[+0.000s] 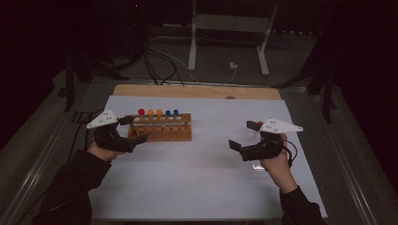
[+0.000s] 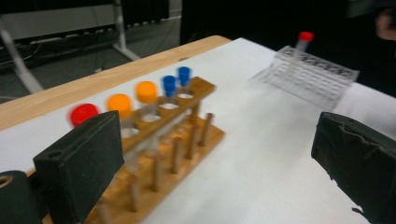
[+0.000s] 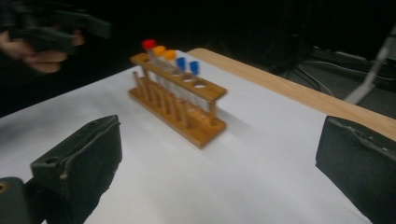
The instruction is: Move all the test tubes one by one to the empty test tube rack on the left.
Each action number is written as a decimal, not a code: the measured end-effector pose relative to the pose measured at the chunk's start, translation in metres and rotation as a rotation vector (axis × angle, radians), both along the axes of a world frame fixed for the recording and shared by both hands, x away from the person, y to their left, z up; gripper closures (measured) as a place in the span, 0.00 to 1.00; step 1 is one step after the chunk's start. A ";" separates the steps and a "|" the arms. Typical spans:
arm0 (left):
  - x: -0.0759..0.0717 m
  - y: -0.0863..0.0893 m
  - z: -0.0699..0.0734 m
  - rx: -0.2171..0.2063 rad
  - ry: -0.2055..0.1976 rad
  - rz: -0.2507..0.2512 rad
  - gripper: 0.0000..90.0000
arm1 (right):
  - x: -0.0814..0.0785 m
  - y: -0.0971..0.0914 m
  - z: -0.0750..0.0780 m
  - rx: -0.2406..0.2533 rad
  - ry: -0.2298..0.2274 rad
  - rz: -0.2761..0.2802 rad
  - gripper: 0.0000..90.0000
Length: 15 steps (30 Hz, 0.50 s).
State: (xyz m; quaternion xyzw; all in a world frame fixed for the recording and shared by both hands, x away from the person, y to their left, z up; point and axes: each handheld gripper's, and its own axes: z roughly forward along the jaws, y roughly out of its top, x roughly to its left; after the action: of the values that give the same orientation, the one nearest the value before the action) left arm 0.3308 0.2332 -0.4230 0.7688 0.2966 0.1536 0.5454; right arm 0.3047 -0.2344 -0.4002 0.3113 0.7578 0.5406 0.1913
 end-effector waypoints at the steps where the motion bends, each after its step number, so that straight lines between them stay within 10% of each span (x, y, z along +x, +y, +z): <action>1: -0.004 -0.001 -0.001 -0.001 -0.003 -0.016 0.03 | 0.001 -0.004 -0.001 0.003 0.000 -0.013 0.00; 15: -0.031 -0.017 -0.018 -0.004 -0.012 -0.104 0.02 | 0.015 -0.059 -0.023 -0.047 0.041 -0.178 0.00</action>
State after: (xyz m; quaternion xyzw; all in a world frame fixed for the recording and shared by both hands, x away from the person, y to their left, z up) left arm 0.3000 0.2161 -0.4410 0.7812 0.2535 0.1290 0.5557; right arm 0.3201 -0.2931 -0.4233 0.3839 0.7434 0.4969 0.2304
